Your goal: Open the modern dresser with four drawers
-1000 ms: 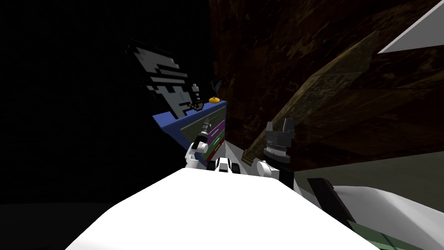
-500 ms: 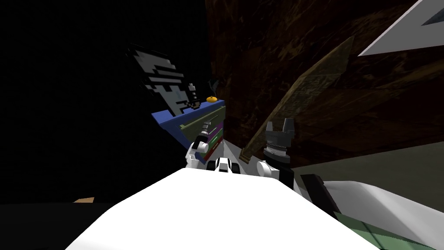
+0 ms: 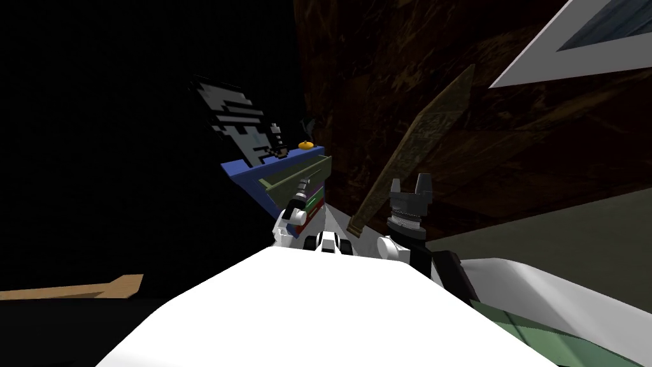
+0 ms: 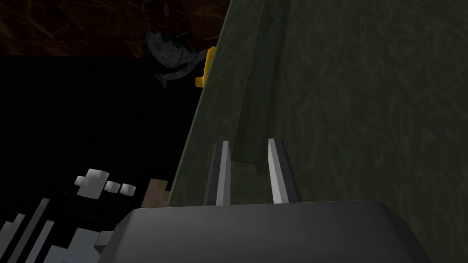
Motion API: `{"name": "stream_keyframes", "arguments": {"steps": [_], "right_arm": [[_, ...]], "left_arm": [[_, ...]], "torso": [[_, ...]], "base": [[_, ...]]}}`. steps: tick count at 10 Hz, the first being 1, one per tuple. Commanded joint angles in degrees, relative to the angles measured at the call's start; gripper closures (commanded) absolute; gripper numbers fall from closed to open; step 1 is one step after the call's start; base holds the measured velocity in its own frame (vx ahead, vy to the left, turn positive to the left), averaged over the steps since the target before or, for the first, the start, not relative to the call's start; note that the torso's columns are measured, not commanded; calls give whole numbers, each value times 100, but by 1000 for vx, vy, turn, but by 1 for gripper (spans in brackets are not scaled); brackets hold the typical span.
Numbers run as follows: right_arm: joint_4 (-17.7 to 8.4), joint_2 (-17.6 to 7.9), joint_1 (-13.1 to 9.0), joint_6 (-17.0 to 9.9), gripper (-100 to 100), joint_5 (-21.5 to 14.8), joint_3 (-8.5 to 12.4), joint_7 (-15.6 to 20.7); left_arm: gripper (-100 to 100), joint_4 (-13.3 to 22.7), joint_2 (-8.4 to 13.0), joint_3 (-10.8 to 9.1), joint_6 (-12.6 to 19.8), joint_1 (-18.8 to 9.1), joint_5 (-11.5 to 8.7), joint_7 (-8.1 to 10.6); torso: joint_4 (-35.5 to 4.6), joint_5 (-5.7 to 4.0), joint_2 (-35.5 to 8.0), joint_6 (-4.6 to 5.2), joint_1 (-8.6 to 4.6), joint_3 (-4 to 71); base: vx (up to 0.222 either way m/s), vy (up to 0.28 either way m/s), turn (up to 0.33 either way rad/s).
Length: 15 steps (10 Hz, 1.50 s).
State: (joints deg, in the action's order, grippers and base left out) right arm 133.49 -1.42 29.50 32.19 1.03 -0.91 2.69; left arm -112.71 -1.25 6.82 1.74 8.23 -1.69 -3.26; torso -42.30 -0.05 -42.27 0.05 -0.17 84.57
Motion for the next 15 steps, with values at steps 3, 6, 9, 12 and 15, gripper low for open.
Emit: {"name": "stream_keyframes", "arguments": {"steps": [3,6,9,12,15], "right_arm": [[0,-2,1,0,0,0,2,0],[0,-2,2,0,0,0,2,0],[0,-2,1,0,0,0,2,0],[0,-2,1,0,0,0,2,0],[0,-2,1,0,0,0,2,0]], "left_arm": [[-100,-590,-35,35,500,101,7,-24],[-100,-1019,-50,53,870,167,5,-35],[-100,-1447,-65,72,1240,232,3,-45],[0,-1342,-45,65,1242,280,1,-43],[0,-1324,-44,68,1257,289,0,-43]], "torso": [[9,18,30,-6,64,19],[2,4,0,-6,14,2],[-23,-5,-26,-2,3,-13],[-17,-1,-27,-6,11,-15],[-6,4,-13,-9,19,-7]], "base": [[10,-15,-1],[44,20,4],[17,-2,1],[4,0,2],[0,0,0]]}}
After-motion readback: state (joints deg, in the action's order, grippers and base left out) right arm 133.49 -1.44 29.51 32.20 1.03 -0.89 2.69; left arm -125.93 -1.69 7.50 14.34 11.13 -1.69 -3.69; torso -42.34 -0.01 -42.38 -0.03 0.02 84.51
